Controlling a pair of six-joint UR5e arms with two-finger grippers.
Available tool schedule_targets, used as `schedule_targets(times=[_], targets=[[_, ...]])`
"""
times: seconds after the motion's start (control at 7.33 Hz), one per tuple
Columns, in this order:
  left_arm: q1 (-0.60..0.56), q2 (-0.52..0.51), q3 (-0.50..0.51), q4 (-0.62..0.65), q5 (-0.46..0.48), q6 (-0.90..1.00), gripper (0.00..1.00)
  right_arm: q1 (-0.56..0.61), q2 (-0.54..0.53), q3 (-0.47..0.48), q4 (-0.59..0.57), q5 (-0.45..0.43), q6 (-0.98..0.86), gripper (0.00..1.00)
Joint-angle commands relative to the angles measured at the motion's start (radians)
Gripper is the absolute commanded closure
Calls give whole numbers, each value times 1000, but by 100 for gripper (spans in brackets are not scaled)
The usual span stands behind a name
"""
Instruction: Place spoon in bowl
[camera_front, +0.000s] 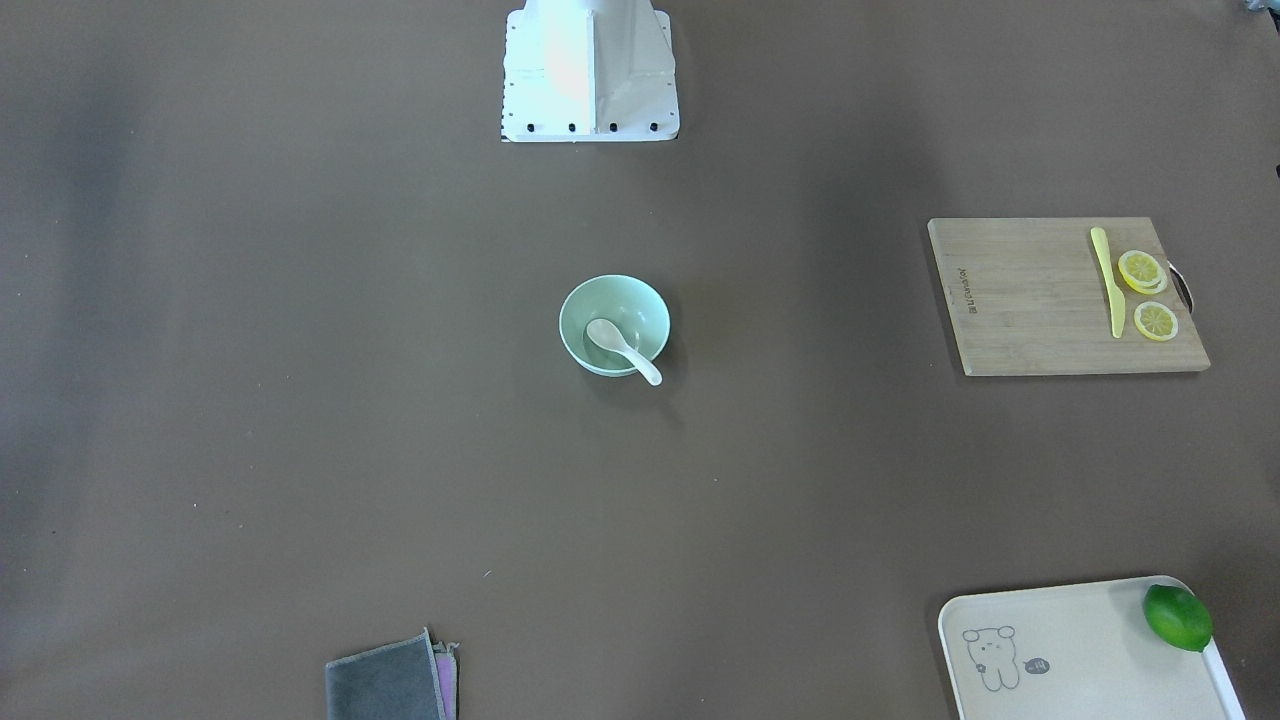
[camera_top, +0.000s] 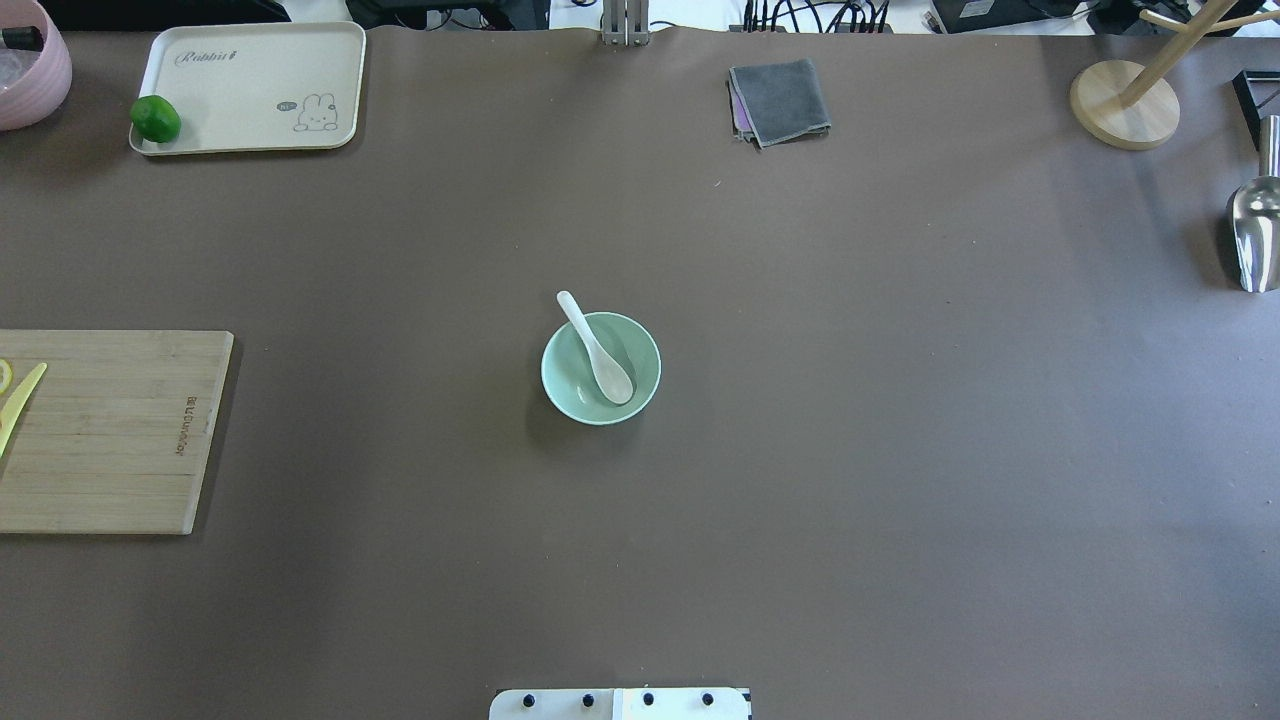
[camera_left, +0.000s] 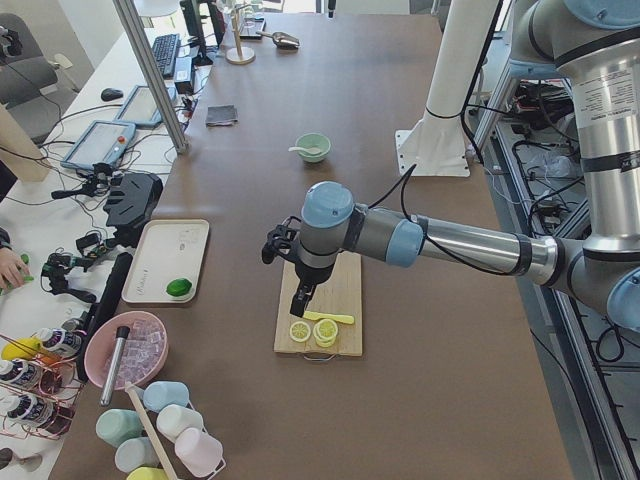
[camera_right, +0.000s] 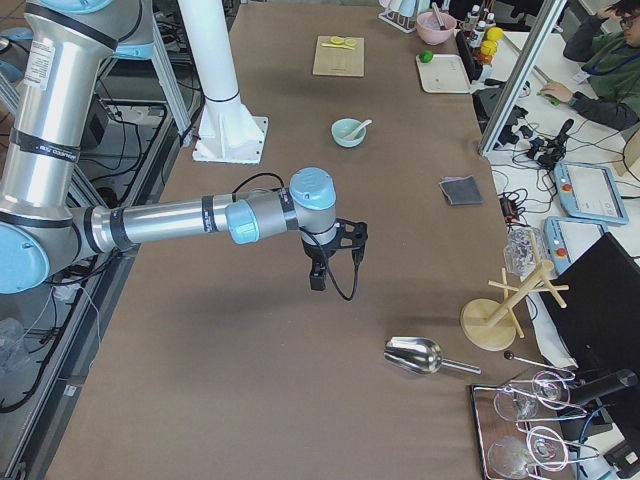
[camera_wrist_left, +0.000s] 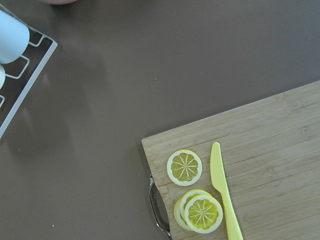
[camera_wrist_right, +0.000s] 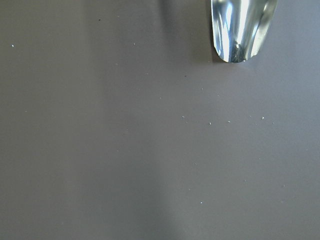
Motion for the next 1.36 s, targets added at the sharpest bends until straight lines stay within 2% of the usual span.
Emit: schedule_targets(times=[0.0, 0.14, 1.23], targets=[[-16, 84, 62, -18, -27, 8, 1, 14, -18, -6, 0, -1, 0, 0], [-27, 114, 19, -18, -28, 8, 1, 23, -34, -6, 0, -1, -2, 0], [-32, 136, 2, -18, -27, 8, 1, 31, -72, -13, 0, 3, 0, 0]])
